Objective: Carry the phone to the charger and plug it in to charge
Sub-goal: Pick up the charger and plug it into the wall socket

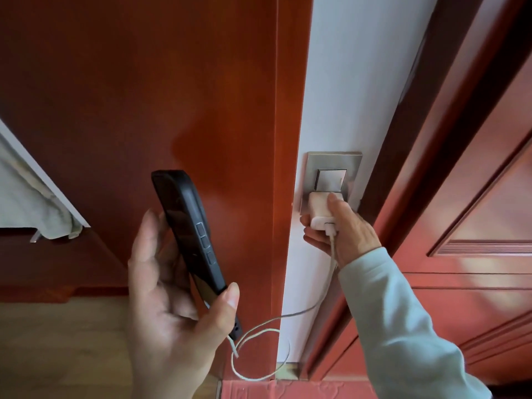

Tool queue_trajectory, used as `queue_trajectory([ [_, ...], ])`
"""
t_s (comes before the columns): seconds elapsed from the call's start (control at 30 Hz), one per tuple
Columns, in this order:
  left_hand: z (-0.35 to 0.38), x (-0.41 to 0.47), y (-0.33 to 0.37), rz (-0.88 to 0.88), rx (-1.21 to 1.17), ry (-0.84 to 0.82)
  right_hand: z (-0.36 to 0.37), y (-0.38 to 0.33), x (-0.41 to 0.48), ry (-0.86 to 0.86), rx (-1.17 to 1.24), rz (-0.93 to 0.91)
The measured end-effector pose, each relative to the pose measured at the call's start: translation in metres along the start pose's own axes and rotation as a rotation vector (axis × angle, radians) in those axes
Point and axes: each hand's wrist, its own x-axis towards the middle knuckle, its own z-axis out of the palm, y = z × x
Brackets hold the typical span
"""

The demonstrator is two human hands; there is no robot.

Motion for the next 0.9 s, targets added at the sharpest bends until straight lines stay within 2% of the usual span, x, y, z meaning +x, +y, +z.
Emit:
queue_trajectory([
  [0.27,-0.004,-0.001,0.001,-0.012,0.007,0.02,0.001,-0.005,-0.004,-0.008,-0.044,0.044],
  [0.37,-0.007,-0.002,0.005,-0.018,0.013,0.022,-0.004,-0.005,-0.004,-0.017,-0.089,0.113],
  [0.47,-0.014,-0.004,0.003,-0.017,0.069,0.067,-0.01,0.0,-0.011,0.039,-0.078,0.123],
  [0.7,-0.041,-0.007,0.003,-0.051,0.054,0.153,-0.003,0.014,-0.041,0.266,-0.287,-0.174],
  [0.9,-0.074,-0.007,0.009,-0.042,0.034,0.167,0.026,0.006,-0.076,0.269,-0.288,-0.414],
])
